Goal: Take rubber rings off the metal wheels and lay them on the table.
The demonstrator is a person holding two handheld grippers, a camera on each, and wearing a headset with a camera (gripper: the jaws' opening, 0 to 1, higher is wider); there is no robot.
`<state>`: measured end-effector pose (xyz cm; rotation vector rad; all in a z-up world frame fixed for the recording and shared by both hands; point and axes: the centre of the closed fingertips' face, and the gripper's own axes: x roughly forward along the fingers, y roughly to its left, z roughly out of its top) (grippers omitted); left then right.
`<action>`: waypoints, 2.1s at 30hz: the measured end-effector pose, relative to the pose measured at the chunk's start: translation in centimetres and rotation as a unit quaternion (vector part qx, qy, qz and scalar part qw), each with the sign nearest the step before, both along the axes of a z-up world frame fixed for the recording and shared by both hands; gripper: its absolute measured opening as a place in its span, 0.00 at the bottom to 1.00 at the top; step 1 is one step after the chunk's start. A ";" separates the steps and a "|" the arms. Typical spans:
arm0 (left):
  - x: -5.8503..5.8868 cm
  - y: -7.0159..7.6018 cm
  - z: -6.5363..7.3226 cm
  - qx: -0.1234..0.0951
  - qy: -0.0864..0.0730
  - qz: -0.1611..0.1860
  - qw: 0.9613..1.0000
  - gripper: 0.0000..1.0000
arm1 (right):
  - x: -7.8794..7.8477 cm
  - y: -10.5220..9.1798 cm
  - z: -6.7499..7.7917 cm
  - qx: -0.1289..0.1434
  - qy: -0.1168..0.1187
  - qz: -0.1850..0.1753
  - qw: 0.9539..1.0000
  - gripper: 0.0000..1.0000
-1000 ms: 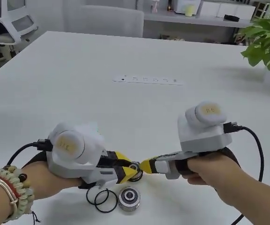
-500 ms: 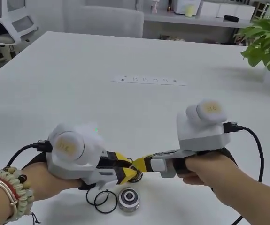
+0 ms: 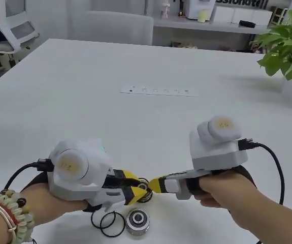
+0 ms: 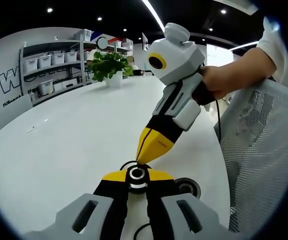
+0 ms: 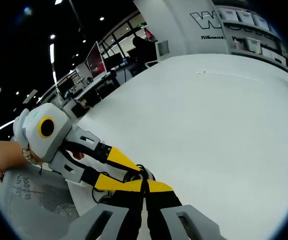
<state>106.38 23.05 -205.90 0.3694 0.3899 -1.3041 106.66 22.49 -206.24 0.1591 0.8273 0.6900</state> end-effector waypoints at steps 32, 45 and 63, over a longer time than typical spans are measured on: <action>-1.3 -0.1 5.1 0.012 -0.035 -0.045 0.998 0.42 | 0.9 -0.4 1.6 0.003 -0.024 -0.012 1.000 0.00; -3.5 0.6 10.5 -0.009 -0.070 -0.080 0.994 0.64 | 0.9 1.0 3.6 0.042 -0.038 -0.007 0.998 0.00; -4.6 8.9 12.0 0.006 -0.072 0.013 0.997 0.76 | -0.6 3.9 4.5 0.058 -0.040 0.043 0.997 0.00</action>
